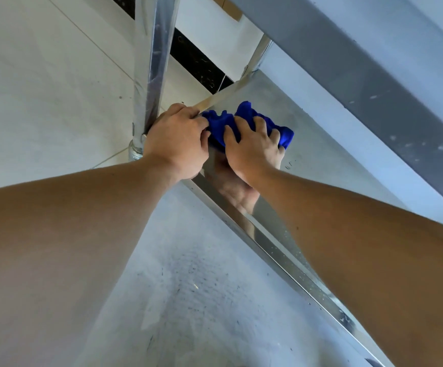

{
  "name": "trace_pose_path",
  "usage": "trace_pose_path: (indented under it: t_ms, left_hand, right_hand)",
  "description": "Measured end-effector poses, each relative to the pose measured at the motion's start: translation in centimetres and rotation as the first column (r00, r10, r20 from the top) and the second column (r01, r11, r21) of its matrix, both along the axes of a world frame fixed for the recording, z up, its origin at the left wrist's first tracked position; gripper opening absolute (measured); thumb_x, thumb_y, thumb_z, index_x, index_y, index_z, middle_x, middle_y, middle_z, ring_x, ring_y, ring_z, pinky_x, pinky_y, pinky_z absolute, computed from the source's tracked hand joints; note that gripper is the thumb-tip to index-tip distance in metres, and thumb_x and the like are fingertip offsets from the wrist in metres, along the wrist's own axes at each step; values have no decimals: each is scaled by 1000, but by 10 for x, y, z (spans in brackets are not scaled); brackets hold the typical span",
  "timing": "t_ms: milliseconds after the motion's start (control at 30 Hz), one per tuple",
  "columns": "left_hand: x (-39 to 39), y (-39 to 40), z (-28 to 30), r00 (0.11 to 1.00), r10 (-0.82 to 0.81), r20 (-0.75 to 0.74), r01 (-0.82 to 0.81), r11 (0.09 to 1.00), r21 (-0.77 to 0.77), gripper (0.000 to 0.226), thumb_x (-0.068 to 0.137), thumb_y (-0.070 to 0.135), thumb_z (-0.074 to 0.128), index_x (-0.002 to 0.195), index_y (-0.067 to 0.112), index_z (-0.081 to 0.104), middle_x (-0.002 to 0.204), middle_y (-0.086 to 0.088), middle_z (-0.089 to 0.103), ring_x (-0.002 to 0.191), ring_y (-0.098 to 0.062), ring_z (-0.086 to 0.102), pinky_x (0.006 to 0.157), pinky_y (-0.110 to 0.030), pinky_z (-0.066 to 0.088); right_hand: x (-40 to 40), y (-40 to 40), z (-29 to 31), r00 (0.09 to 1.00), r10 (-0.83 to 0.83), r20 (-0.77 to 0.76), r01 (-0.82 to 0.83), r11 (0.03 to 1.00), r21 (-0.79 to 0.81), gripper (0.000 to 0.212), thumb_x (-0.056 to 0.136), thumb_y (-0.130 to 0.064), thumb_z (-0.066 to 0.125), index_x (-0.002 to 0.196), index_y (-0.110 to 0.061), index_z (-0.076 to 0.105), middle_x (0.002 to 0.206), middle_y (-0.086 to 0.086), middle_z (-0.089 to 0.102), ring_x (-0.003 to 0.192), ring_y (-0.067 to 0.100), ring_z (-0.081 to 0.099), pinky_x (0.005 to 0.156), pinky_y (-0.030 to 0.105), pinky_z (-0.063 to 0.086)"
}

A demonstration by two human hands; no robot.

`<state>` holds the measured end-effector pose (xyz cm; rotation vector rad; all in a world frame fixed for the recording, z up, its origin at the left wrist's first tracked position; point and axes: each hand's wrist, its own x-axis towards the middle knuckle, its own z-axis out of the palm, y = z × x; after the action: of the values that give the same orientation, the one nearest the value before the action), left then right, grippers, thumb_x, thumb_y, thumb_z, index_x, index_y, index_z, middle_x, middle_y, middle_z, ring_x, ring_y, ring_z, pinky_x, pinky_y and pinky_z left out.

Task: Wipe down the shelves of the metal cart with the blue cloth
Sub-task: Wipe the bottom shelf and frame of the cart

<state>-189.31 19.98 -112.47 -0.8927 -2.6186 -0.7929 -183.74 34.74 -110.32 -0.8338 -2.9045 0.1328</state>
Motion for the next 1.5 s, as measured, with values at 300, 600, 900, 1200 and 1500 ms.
trace_pose_path:
  t_ms: [300, 600, 900, 1200, 1500]
  left_hand:
    - [6, -1, 13, 1000, 14, 16, -12, 994, -109, 32, 92, 27, 47, 112, 12, 68, 115, -10, 64, 117, -29, 48, 89, -48, 50]
    - [30, 39, 33, 996, 80, 42, -61, 936, -346, 28, 86, 25, 53, 104, 7, 65, 102, -18, 61, 104, -36, 53, 85, -46, 47]
    - [54, 81, 17, 966, -228, 120, 249, 947, -203, 29, 93, 32, 43, 109, 15, 60, 108, -9, 63, 111, -31, 53, 97, -47, 42]
    - [51, 84, 7, 972, -221, 79, 233, 947, -222, 35, 93, 35, 40, 114, 18, 61, 114, -6, 62, 116, -28, 51, 103, -46, 37]
    - [55, 84, 7, 980, -196, 24, 197, 953, -229, 35, 92, 34, 40, 113, 17, 61, 106, -7, 65, 109, -28, 55, 101, -46, 40]
  right_hand:
    - [109, -43, 5, 996, -46, 71, 53, 993, -106, 52, 95, -65, 26, 145, -51, 31, 161, -9, 22, 144, 38, 16, 113, 62, 19]
    - [158, -41, 8, 932, -348, 106, 362, 914, -183, 46, 96, -63, 27, 139, -54, 40, 158, -4, 33, 145, 41, 16, 109, 67, 16]
    - [119, 30, -9, 922, -369, 120, 382, 917, -113, 59, 88, -74, 13, 145, -60, 18, 167, -5, 8, 150, 40, -3, 110, 72, -1]
    - [41, 95, -8, 872, -483, 80, 488, 870, -65, 62, 83, -73, 13, 141, -59, 28, 160, -6, 26, 143, 41, 16, 105, 71, 9]
    - [4, 125, -2, 882, -468, 45, 470, 877, -98, 73, 86, -72, 20, 154, -47, 10, 161, -3, 27, 144, 39, 20, 108, 69, 12]
